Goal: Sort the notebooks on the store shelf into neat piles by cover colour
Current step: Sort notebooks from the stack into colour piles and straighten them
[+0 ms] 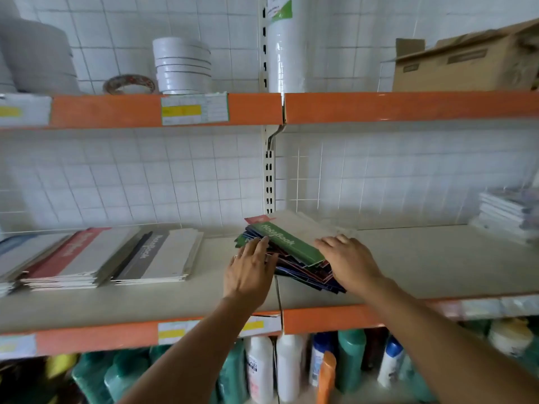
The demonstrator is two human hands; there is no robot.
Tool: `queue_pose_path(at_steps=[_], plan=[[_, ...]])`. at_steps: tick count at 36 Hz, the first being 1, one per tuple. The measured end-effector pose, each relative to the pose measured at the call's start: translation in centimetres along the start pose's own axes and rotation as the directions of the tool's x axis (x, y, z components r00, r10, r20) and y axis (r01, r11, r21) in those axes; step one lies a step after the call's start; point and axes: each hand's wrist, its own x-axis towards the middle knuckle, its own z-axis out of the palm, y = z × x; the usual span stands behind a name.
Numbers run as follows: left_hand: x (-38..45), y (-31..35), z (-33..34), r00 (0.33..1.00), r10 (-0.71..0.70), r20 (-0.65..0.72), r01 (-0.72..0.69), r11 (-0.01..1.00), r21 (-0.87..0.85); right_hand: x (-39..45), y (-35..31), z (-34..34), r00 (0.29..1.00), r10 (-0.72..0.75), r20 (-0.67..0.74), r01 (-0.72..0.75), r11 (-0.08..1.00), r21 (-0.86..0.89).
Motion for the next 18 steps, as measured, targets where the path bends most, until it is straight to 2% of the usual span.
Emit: queue_pose_path(at_steps=[3,6,7,9,11,12,13,15,18], plan=[[0.1,0.3,0.4,0.999,-0.033,-0.008,0.032,0.998,-0.045,0.6,0.1,0.6,1.000,-0.018,0.003,0.018,1.000,-0.007],[0.6,0.8,1.0,0.980,-0.193,-0.055,0.169,0.940,-0.296,1.1,1.1,0.0,0.990,-0.014,0.143,-0.009,0.988,0.156],[0.7,1.1,1.2,0.957,-0.286,-0.046,0.239,0.871,-0.428,1.3,1.6,-0.5,0.977,-0.026,0.211,-0.022,0.975,0.222],[1.2,1.6,1.6,0.886,-0.461,0.042,0.368,0.645,-0.670,1.6,2.9,-1.3,0.955,-0.015,0.296,-0.096,0.929,0.359],[1.9,2.2,2.1,0.810,-0.564,0.161,0.447,0.415,-0.792,1.9,4.2,-1.9,0.962,0.089,0.259,-0.228,0.783,0.578],[2.4,2.5,2.3,0.781,-0.591,0.202,0.470,0.343,-0.813,2.2,4.8,-1.7,0.963,0.178,0.201,-0.267,0.704,0.658],[2.8,2.9,2.3,0.756,-0.615,0.225,0.491,0.304,-0.816,2.6,5.4,-1.4,0.947,0.284,0.148,-0.303,0.646,0.701],[3.7,3.4,2.3,0.712,-0.661,0.238,0.527,0.277,-0.804,3.6,6.6,0.1,0.892,0.425,0.157,-0.401,0.581,0.708],[4.5,3.6,2.7,0.637,-0.729,0.251,0.578,0.237,-0.781,5.2,7.5,2.5,0.853,0.408,0.325,-0.516,0.571,0.638]])
